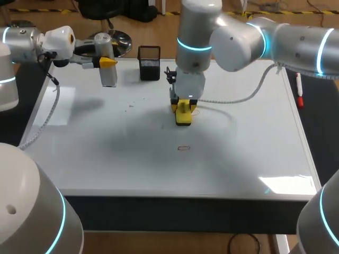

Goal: Pick up the inspection probe, press it on each red-marked spot on the whiteboard one by one, put down the probe, pick up the eraser, and wipe off all the red marks.

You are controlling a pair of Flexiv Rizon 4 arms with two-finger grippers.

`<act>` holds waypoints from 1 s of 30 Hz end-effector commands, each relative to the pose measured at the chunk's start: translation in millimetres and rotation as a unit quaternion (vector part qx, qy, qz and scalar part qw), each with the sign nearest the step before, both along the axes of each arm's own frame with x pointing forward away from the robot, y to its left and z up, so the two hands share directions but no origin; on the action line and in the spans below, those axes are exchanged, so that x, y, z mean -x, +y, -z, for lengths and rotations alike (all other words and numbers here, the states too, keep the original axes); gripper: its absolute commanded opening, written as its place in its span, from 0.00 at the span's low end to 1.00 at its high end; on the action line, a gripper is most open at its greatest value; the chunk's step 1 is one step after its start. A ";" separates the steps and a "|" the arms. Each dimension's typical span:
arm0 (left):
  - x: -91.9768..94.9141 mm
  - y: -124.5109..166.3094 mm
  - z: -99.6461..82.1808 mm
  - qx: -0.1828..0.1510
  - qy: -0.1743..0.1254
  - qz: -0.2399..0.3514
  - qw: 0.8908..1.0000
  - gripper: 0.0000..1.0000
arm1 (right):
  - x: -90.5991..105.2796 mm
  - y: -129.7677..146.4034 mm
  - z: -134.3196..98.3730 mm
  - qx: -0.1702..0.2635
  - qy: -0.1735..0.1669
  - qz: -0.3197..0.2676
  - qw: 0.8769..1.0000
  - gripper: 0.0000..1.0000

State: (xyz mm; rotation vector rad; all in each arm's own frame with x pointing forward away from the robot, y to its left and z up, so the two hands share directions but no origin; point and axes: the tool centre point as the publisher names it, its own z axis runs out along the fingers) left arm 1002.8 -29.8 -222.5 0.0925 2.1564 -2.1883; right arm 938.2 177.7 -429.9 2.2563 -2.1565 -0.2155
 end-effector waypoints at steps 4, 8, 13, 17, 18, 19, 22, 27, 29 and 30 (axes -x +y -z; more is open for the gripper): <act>1.9 -0.6 -1.5 -0.001 -0.001 -0.003 1.000 0.00 | -0.5 -11.2 4.8 0.007 0.002 0.000 1.000 0.00; 1.9 -0.6 -1.5 -0.001 -0.001 -0.003 1.000 0.00 | -0.1 -18.8 6.8 0.012 0.006 0.004 1.000 0.00; 1.9 -0.6 -1.5 -0.001 -0.001 -0.003 1.000 0.00 | 1.3 -31.0 11.6 0.016 0.012 0.010 1.000 0.00; 1.9 -0.6 -1.5 -0.001 -0.001 -0.003 1.000 0.00 | 2.0 -39.6 14.6 0.022 0.016 0.013 1.000 0.00; 1.9 -0.6 -1.5 -0.001 -0.001 -0.003 1.000 0.00 | 2.1 -41.4 14.7 0.022 0.017 0.014 1.000 0.00; 1.9 -0.6 -1.5 -0.001 -0.001 -0.003 1.000 0.00 | 2.0 -43.4 14.8 0.023 0.017 0.015 0.999 0.00; 1.9 -0.6 -1.5 -0.001 -0.001 -0.003 1.000 0.00 | 1.5 -48.9 14.9 0.027 0.018 0.020 0.999 0.00; 1.9 -0.6 -1.5 -0.001 -0.001 -0.003 1.000 0.00 | 1.6 -58.2 14.9 0.035 0.019 0.022 0.999 0.00; 1.9 -0.6 -1.5 -0.001 -0.001 -0.003 1.000 0.00 | 1.8 -62.0 14.7 0.038 0.019 0.023 0.999 0.00; 1.9 -0.6 -1.5 -0.001 -0.001 -0.003 1.000 0.00 | 2.2 -63.9 14.0 0.037 0.019 0.024 0.999 0.00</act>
